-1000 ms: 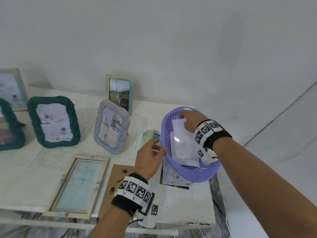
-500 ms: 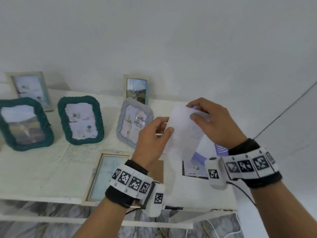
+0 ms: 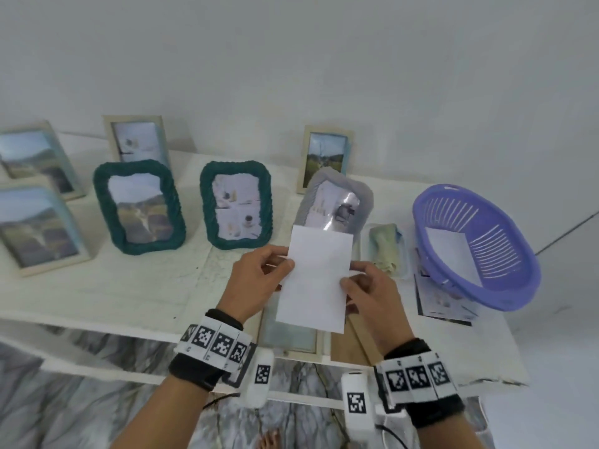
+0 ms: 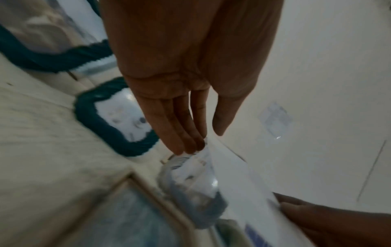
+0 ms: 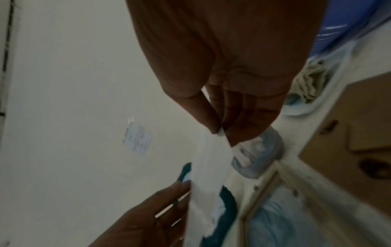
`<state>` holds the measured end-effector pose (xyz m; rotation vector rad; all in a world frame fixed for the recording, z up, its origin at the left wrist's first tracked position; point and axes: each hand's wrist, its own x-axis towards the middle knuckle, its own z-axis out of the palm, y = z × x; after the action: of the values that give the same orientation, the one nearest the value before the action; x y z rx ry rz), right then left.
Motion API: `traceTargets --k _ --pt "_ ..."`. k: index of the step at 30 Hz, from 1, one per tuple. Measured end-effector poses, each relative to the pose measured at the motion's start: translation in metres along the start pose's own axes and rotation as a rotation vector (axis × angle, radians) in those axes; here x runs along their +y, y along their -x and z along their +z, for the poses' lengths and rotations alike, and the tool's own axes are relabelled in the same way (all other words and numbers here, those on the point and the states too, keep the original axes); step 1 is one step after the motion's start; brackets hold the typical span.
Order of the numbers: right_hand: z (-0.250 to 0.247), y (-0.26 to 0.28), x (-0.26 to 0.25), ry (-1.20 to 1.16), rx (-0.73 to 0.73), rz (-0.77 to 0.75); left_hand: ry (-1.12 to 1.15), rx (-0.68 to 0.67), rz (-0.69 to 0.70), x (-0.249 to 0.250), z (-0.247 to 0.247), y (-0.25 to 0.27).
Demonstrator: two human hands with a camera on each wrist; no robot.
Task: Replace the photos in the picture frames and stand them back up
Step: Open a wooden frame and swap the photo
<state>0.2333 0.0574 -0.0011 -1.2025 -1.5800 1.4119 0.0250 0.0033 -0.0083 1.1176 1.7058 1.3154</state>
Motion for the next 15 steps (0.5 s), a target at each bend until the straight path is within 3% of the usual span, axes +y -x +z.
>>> traceTargets --k 5,8,10,15 --pt "0.016 0.009 0.032 0.199 -0.031 0.07 -0.251 0.088 0.024 -0.049 -0.03 0.011" --pt "0.021 0.007 0.047 0.308 -0.043 0.137 -0.352 0.002 0.051 -0.07 -0.035 0.019" --pt "0.025 0.006 0.049 0.403 -0.043 0.151 -0.365 -0.041 0.083 -0.081 -0.036 0.024" --pt "0.035 0.005 0.037 0.592 0.029 0.119 -0.36 0.0 0.15 -0.096 -0.033 0.028"
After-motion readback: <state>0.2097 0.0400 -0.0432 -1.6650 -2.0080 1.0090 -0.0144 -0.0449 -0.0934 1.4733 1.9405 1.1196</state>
